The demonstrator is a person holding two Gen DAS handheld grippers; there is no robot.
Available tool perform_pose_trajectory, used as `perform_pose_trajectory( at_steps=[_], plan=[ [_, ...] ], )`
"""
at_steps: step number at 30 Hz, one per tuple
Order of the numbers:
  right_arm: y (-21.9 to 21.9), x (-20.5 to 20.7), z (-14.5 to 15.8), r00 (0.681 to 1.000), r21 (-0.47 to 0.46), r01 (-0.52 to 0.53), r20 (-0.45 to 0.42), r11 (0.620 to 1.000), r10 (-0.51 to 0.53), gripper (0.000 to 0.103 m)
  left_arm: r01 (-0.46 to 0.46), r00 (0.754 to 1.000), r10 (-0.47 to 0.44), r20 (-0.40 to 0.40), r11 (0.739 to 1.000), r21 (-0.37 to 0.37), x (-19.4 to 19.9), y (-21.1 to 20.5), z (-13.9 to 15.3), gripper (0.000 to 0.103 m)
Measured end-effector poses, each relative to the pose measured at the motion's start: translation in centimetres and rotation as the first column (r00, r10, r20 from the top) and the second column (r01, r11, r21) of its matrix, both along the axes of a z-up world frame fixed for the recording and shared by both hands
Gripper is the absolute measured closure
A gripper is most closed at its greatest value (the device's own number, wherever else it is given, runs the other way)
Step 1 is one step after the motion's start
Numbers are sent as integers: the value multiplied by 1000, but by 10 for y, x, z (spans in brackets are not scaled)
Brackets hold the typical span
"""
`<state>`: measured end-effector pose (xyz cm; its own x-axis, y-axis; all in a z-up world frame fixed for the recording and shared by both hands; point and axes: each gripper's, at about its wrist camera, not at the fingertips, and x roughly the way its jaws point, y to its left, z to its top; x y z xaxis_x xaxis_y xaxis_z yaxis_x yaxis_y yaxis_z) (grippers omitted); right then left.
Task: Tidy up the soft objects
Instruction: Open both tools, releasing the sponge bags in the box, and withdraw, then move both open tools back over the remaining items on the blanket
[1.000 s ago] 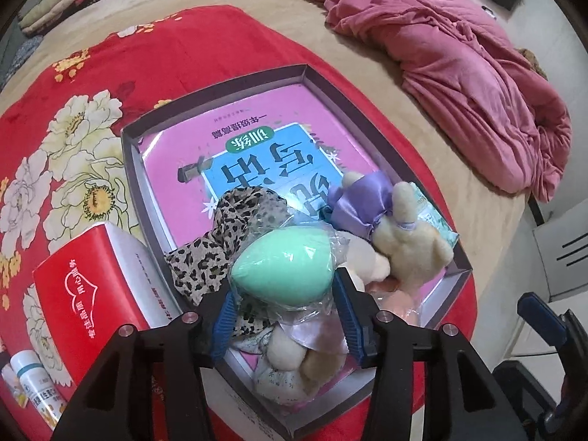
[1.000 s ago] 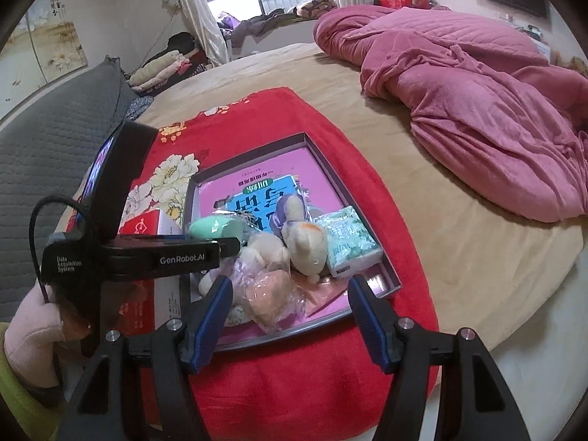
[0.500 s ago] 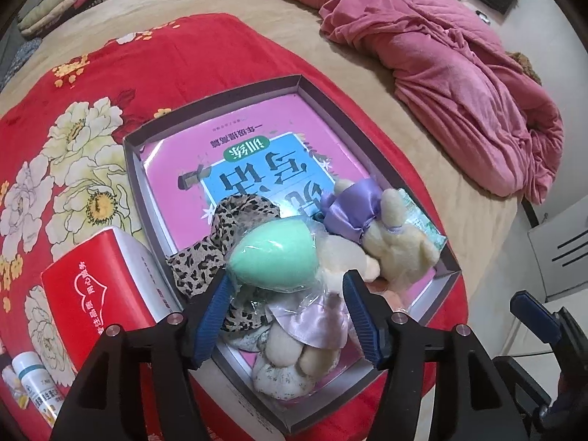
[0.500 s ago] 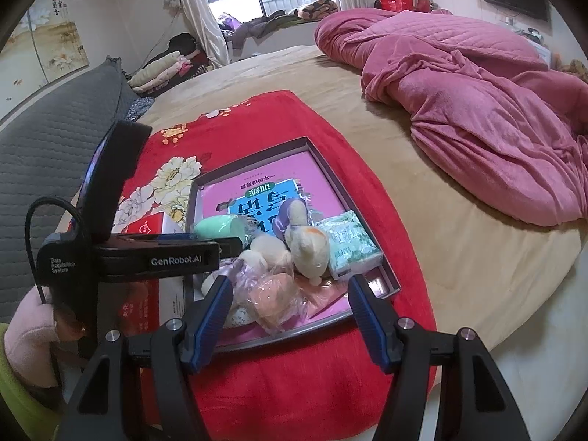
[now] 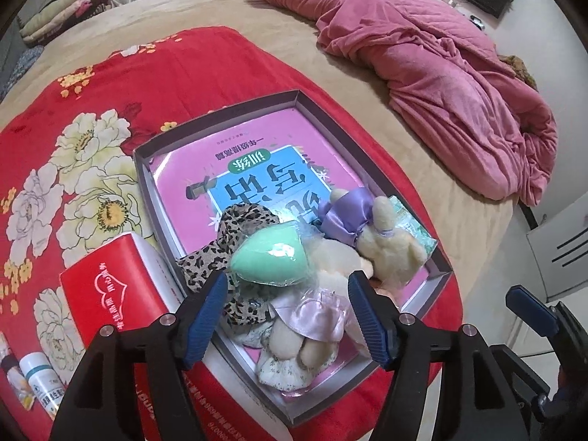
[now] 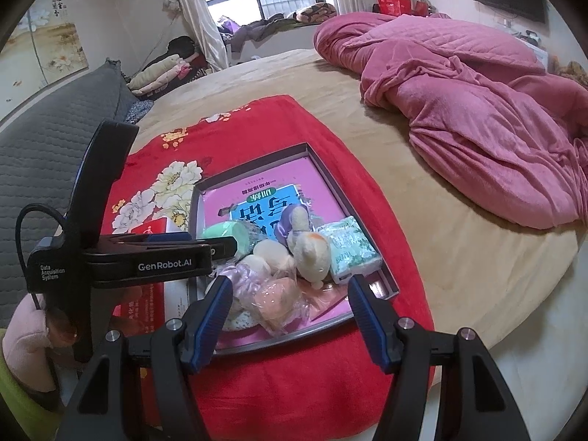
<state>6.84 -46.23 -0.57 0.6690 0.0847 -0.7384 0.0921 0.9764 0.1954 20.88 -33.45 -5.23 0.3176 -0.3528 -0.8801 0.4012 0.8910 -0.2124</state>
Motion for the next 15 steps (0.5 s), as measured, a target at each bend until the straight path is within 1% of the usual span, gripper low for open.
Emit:
perform_pose_trajectory(
  at_steps=[3,15],
  plan=[
    [1,0,2,1000,-2,2,3,1000,-2,38,-3,1000,3,11,1000,1,-2,3,5,29],
    [-1,-8,11,999,-7,43,16,999,-42,38,-18,999,19,46,1000,-15,-17,19,28,28]
  ],
)
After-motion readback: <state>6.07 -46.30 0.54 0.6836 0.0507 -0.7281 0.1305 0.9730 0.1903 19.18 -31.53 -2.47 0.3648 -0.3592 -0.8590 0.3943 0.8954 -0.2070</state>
